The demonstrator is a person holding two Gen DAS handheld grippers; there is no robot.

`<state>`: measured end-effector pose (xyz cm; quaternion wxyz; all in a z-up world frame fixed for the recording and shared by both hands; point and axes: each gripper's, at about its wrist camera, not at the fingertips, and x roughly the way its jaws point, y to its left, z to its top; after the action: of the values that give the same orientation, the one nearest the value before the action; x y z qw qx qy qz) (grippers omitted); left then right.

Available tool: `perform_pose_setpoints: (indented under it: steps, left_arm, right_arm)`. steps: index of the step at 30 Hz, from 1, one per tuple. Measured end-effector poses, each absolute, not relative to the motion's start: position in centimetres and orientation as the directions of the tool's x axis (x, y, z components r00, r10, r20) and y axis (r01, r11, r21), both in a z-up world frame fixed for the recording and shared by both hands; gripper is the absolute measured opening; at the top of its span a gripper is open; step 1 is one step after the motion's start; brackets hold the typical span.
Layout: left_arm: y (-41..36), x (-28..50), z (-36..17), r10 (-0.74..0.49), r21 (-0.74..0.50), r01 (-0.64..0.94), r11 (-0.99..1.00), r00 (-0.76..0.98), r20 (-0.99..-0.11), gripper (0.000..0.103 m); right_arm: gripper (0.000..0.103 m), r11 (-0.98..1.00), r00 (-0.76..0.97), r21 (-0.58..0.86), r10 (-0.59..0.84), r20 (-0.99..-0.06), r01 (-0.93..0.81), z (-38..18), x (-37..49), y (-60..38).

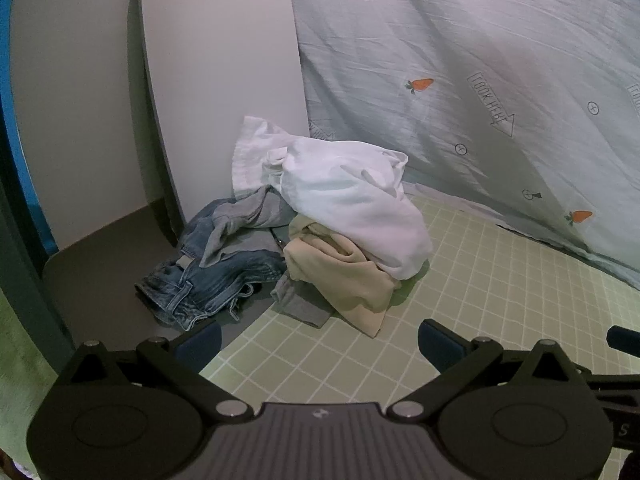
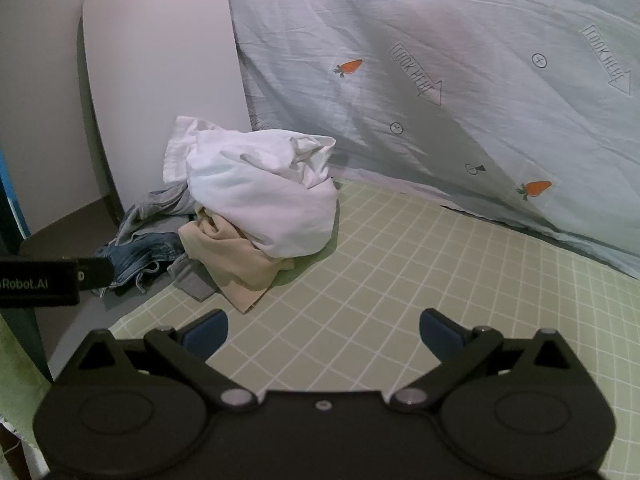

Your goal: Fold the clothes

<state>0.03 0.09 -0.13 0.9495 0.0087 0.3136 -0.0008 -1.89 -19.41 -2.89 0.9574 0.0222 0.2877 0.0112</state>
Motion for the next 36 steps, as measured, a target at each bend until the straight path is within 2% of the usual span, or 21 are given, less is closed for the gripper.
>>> perform_pose_setpoints:
  steps: [36]
  left_arm:
    - [-0.56, 0.06, -0.33, 0.009, 0.02, 0.003, 1.0, 0.806, -0.592, 0.103]
  right_arm:
    - [0.103, 0.999, 0.835, 0.052, 0.036, -0.549, -0.009, -2.96, -1.81, -20.02]
